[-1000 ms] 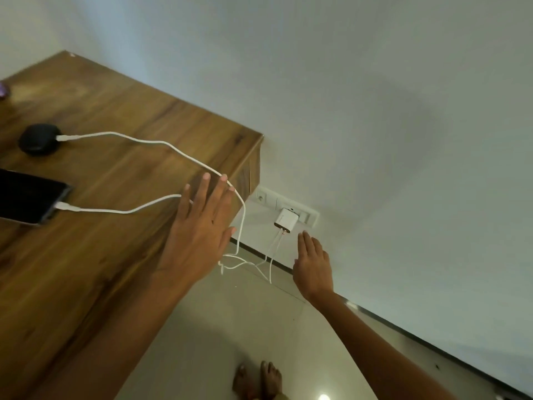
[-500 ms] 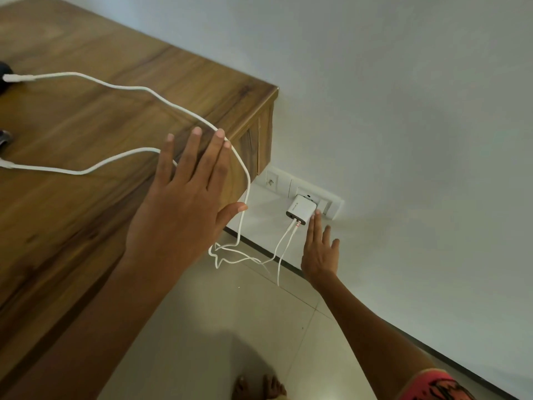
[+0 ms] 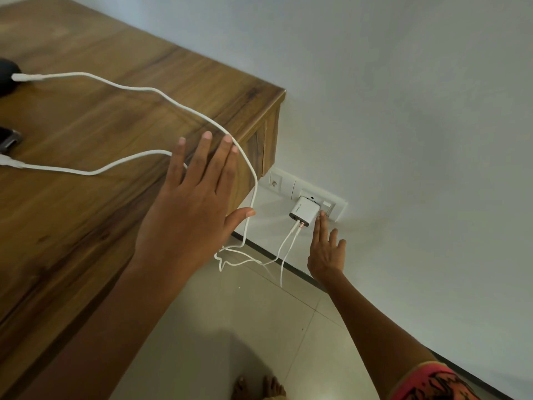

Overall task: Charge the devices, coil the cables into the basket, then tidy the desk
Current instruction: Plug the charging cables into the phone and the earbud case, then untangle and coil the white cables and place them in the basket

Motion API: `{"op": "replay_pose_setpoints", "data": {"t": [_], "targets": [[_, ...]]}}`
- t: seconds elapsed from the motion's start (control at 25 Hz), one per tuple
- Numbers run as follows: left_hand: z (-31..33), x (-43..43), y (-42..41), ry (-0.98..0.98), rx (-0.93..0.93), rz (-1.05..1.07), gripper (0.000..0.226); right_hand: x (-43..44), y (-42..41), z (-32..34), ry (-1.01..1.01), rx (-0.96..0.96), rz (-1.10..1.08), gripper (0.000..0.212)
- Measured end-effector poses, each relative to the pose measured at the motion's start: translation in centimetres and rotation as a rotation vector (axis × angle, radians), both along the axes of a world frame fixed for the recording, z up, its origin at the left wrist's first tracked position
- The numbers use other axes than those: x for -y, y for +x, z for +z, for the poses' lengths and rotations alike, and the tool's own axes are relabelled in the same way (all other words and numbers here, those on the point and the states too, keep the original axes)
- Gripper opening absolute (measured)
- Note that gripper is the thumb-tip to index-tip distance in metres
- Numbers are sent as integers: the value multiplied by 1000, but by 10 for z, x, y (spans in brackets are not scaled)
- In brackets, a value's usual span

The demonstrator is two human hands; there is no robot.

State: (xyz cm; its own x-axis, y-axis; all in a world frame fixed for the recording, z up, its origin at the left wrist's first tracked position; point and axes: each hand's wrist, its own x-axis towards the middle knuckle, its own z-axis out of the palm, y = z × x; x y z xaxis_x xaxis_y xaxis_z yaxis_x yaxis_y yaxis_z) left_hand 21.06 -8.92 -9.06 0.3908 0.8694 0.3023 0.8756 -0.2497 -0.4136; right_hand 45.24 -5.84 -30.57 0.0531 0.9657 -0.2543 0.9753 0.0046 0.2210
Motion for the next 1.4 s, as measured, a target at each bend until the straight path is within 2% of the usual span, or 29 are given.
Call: {"op": "replay_pose_setpoints", "data": {"t": [0.2, 0.36, 0.56, 0.76, 0.96, 1.08, 1.28, 1.4], "targets": [[5, 2, 2, -82, 85, 19, 76, 16, -5, 34, -60, -143, 30, 86], [12, 5, 8, -155, 106, 57, 72, 40, -14, 75, -10, -247, 46, 84], [31, 35, 1, -264, 310, 131, 74, 67, -39, 147, 253, -463, 30, 85], [58, 70, -19, -274, 400, 208, 70, 73, -82, 223, 452, -523, 137, 80], [76, 94, -56, -234, 473, 352, 69, 64, -150, 273, 603, -611, 281, 66], [84, 99, -80, -248, 521, 470, 73, 55, -193, 289, 601, -701, 391, 64], [89, 87, -120, -230, 580, 601, 68, 21, -261, 298, 471, -823, 566, 64], [83, 70, -141, -232, 573, 661, 72, -9, -291, 294, 394, -824, 605, 60]]}}
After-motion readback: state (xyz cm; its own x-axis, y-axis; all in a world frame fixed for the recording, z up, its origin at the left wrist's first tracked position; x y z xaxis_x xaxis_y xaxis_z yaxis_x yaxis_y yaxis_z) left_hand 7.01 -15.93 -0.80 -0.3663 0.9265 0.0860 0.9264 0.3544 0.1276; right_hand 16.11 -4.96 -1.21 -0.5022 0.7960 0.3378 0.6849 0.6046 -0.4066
